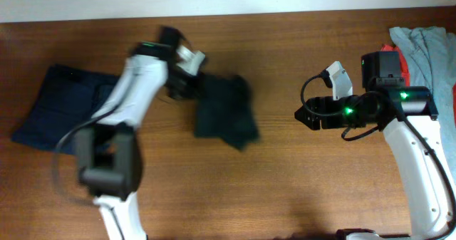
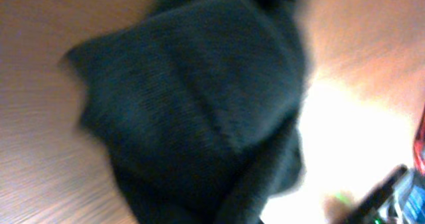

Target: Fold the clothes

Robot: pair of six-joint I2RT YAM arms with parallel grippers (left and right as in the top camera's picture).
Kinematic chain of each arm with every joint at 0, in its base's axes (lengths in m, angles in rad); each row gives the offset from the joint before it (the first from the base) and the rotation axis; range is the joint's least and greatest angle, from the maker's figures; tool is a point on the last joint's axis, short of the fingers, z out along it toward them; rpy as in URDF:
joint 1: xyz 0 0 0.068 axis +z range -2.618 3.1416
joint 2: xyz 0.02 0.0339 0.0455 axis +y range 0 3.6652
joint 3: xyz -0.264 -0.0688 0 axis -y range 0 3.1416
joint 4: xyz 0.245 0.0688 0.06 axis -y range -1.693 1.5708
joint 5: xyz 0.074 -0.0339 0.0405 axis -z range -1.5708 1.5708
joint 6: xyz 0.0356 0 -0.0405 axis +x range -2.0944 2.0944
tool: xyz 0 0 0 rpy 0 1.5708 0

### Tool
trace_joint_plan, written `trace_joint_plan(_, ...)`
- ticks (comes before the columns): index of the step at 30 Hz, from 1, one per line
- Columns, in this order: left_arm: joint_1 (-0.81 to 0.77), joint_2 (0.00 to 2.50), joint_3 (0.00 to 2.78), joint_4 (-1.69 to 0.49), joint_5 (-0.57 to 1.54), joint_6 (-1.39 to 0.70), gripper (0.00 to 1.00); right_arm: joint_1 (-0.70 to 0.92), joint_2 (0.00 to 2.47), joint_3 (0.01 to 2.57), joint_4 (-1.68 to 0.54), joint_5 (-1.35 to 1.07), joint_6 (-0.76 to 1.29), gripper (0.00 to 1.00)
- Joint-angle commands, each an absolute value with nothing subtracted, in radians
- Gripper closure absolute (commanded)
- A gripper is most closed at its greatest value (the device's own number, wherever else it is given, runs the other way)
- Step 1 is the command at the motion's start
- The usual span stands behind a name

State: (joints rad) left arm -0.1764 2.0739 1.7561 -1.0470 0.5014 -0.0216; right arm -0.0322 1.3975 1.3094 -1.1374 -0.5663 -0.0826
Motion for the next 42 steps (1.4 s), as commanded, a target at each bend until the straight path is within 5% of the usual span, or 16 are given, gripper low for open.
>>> trace_joint_plan(1,-0.001,1.915,1.763,-1.023,0.448,0.03,1.0,-0.041,1.394,1.315,-1.139,-0.564,-0.089,0.28)
trace_joint_plan(19,0.629,1.909,1.762,-1.073,0.357,0.077,1.0,-0.041,1.394,1.315,-1.165,-0.564,-0.09,0.3)
trace_joint_plan(22,0.648,1.909,1.762,-1.086,0.334,0.076,0.77,-0.041,1.394,1.315,-1.169,-0.564,-0.09,0.33)
trace_joint_plan(23,0.649,1.909,1.762,-1.087,0.332,0.076,0.53,-0.041,1.394,1.315,-1.171,-0.564,-0.09,0.33)
trace_joint_plan(24,0.649,1.909,1.762,-1.089,0.332,0.076,0.13,-0.041,1.394,1.315,-1.172,-0.564,-0.09,0.33)
trace_joint_plan(25,0.649,1.909,1.762,-1.097,0.332,0.076,0.01,-0.041,1.394,1.315,-1.174,-0.564,-0.09,0.33)
trace_joint_plan(35,0.652,1.75,1.904,-1.237,0.413,0.078,0.01,-0.041,1.394,1.315,-1.192,-0.564,-0.098,0.29)
trace_joint_plan(39,0.456,1.6,1.911,-1.258,0.688,0.322,0.01,-0.083,1.345,1.419,-1.191,-0.565,-0.097,0.23)
trace_joint_plan(42,0.216,1.505,1.913,-1.315,0.416,0.406,0.01,-0.105,1.252,1.513,-1.188,-0.565,-0.116,0.2)
